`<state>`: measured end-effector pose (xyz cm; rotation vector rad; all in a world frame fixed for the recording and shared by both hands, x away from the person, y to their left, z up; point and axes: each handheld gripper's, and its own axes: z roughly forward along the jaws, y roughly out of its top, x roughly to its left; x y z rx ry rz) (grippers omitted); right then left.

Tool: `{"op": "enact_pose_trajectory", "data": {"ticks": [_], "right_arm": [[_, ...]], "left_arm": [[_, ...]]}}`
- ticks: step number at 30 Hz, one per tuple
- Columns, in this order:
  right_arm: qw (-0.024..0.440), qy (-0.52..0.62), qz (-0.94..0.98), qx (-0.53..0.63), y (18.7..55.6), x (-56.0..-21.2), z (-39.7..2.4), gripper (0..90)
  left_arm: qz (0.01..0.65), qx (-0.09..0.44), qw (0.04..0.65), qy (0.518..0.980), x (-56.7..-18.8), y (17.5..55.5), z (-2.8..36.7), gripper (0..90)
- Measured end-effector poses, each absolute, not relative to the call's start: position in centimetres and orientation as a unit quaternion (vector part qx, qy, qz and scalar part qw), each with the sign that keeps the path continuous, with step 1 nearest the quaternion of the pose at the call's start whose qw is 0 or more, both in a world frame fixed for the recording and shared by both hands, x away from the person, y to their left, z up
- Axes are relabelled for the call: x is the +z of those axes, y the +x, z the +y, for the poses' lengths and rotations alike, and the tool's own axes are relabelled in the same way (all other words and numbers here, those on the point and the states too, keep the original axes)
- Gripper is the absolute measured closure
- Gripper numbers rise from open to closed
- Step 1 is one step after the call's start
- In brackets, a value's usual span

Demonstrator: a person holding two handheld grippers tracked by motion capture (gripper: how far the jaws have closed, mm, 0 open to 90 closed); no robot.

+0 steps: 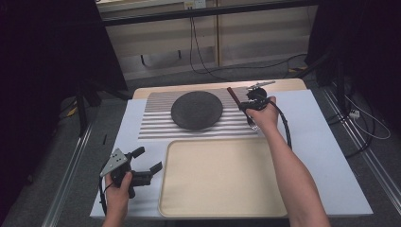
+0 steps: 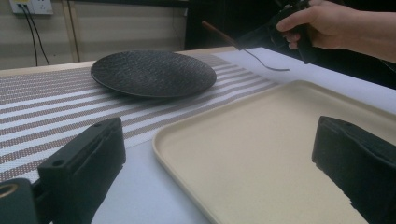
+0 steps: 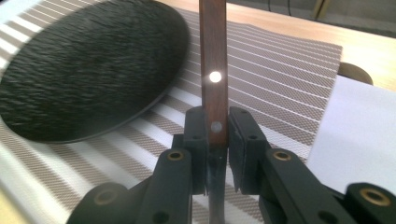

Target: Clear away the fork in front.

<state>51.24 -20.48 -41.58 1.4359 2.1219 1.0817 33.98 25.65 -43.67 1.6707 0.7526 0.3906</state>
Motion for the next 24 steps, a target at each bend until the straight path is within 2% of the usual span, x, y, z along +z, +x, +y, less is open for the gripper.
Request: {"op": "enact_pose_trajectory", "data": {"ticks": [11, 24], "right_arm": [[0.175, 0.477, 0.735, 0.450, 46.7, -39.7, -20.8, 78.9], [0.159, 0.437, 0.724, 0.509, 40.2, -40.5, -19.9, 78.9]], "left_arm": [[0.322, 0.166, 0.592, 0.720, -43.3, 33.8, 25.6, 2.8], [0.307, 0.161, 0.591, 0.728, -41.2, 33.1, 23.3, 1.5]]}}
